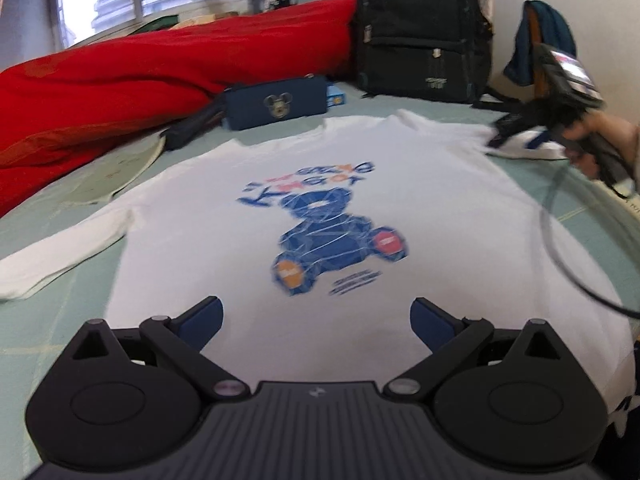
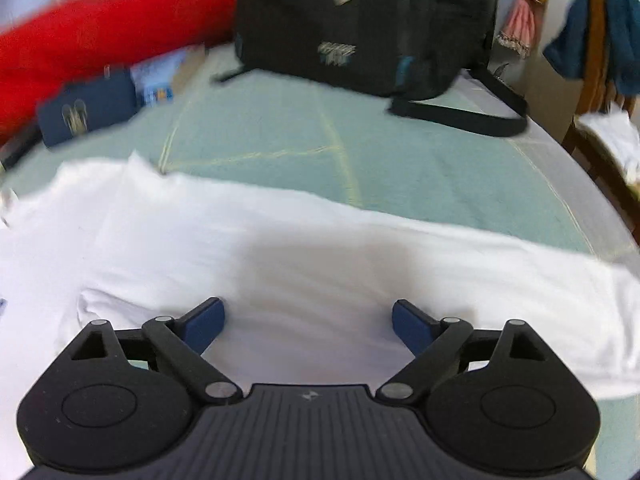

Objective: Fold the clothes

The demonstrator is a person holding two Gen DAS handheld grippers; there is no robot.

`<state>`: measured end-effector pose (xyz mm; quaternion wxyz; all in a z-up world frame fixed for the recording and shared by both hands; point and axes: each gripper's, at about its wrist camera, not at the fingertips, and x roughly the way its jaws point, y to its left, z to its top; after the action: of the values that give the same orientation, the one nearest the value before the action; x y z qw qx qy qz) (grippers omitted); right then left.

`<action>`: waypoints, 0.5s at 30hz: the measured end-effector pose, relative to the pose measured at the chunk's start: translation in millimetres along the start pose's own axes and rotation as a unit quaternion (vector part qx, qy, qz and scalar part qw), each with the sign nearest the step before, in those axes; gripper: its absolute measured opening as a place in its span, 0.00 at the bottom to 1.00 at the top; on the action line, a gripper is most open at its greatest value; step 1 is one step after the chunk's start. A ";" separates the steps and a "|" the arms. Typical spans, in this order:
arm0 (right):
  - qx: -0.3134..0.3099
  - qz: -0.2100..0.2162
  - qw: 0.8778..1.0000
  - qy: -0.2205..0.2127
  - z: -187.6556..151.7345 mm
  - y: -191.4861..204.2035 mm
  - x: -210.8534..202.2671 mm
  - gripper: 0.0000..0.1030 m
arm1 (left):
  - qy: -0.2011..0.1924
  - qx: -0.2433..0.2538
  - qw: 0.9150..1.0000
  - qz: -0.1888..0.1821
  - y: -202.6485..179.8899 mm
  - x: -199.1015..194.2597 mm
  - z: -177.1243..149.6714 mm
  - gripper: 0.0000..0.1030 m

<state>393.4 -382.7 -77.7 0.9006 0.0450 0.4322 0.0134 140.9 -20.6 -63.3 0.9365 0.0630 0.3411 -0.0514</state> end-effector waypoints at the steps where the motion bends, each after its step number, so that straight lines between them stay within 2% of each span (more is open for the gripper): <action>1: 0.014 -0.013 1.000 0.003 -2.7 -10.6 -7.0 0.91 | 0.002 -0.004 1.000 0.001 3.9 -1.3 -1.8 0.97; 3: 0.034 -0.051 0.998 0.012 -8.4 -28.3 -30.0 0.91 | 0.013 -0.012 1.000 0.003 11.7 3.0 -7.4 0.98; 5: 0.036 -0.046 0.998 -0.001 -15.4 -32.6 -62.2 0.91 | 0.026 -0.024 0.999 0.014 18.2 9.5 -13.0 0.98; 6: 0.031 -0.033 0.999 -0.010 -17.8 -31.9 -80.1 0.92 | 0.033 -0.033 0.999 0.021 21.1 11.6 -15.8 0.98; 9: -0.005 0.015 0.999 -0.045 -29.5 -9.2 -132.0 1.00 | 0.036 -0.066 0.997 0.001 28.6 11.5 -23.4 0.99; 13: -0.075 0.082 0.992 -0.066 -51.4 46.6 -172.1 1.00 | 0.034 -0.055 0.998 0.003 24.0 4.9 -30.5 0.99; 15: -0.105 0.109 0.986 -0.064 -69.7 77.0 -179.7 1.00 | 0.036 -0.054 0.998 -0.003 24.3 -1.6 -35.3 0.99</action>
<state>227.6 -312.5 25.7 0.9194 -0.0022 0.3621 0.1537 120.7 8.9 -87.0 0.9254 0.0131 0.3774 -0.0328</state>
